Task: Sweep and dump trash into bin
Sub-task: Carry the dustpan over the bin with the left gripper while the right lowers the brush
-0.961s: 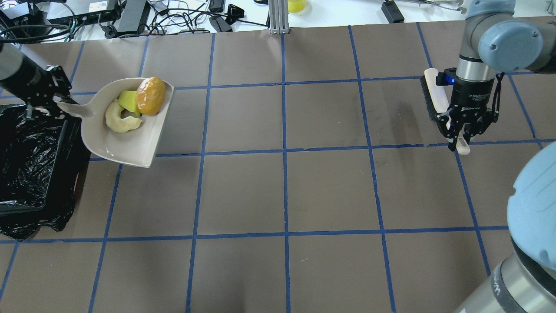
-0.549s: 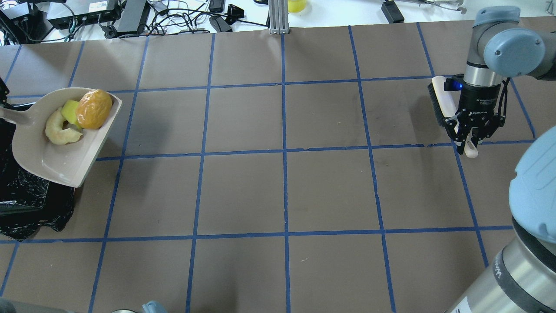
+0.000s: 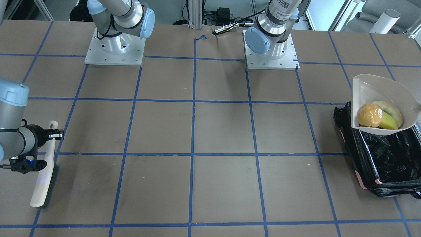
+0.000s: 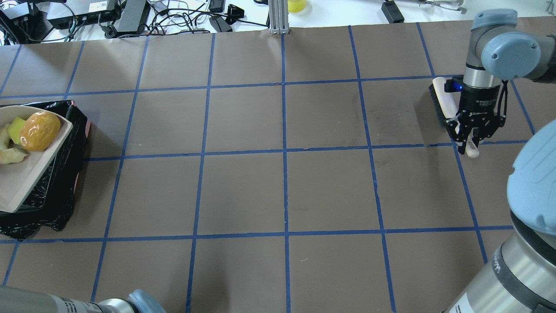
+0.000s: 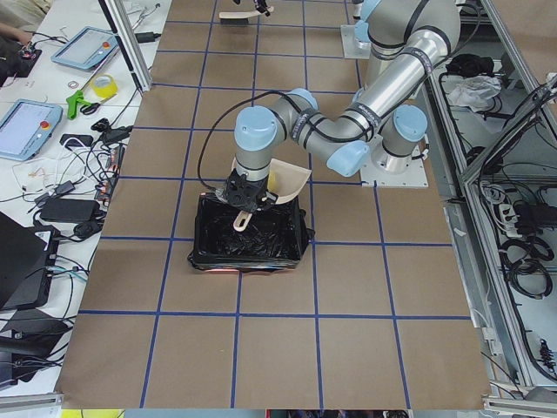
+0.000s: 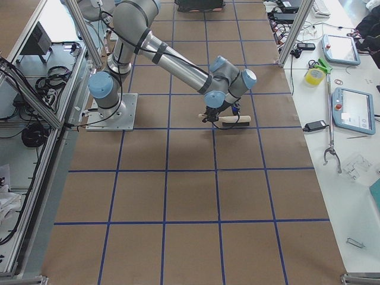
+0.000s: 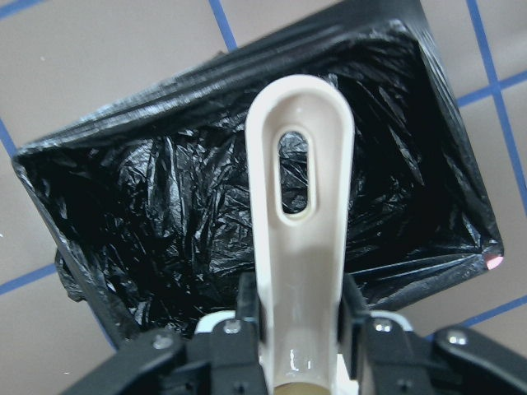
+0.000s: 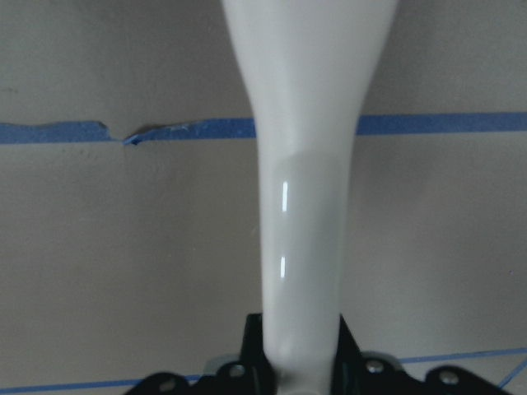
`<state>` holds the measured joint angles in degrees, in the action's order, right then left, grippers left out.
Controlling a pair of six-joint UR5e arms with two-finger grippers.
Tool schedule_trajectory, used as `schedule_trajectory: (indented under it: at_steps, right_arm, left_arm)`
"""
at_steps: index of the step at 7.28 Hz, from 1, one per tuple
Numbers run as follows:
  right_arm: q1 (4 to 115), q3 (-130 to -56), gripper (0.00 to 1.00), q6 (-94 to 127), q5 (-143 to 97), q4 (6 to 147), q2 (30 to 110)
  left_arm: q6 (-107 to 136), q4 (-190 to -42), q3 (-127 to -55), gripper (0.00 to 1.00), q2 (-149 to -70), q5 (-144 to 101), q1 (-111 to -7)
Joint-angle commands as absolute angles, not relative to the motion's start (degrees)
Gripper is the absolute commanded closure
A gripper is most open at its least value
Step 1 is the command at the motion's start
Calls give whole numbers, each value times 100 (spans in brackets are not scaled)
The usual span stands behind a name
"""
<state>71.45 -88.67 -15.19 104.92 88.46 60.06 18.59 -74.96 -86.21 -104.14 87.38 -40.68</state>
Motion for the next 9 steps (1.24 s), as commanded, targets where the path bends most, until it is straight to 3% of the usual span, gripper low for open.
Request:
schedule_trajectory:
  at_steps: [1,2,4,6,9]
  right_arm:
    - [7146,-8868,70,-1590,10485,8877,5977]
    - [7146,-8877,49,-1591,10485,9060,5977]
    - [7146,-8877,24,-1556,10485,9105,5994]
    - [7146,-8851,13,-1503,10442,9158,6116]
    - [7181,-8859,1,-1485,10039,9123,7325]
  left_arm:
    - [1207,-7131,-8587,100,-10590,8745,-3692]
    - [1135,-7015,-8509,100,-10721,8763,-3683]
    - [794,-6464,-8394,100,-10932,8789,-3683]
    - [450,-5873,-8394,100,-11082,8798,-3683]
    - [474,-5362,-8420,100,-11153,8789,-3717]
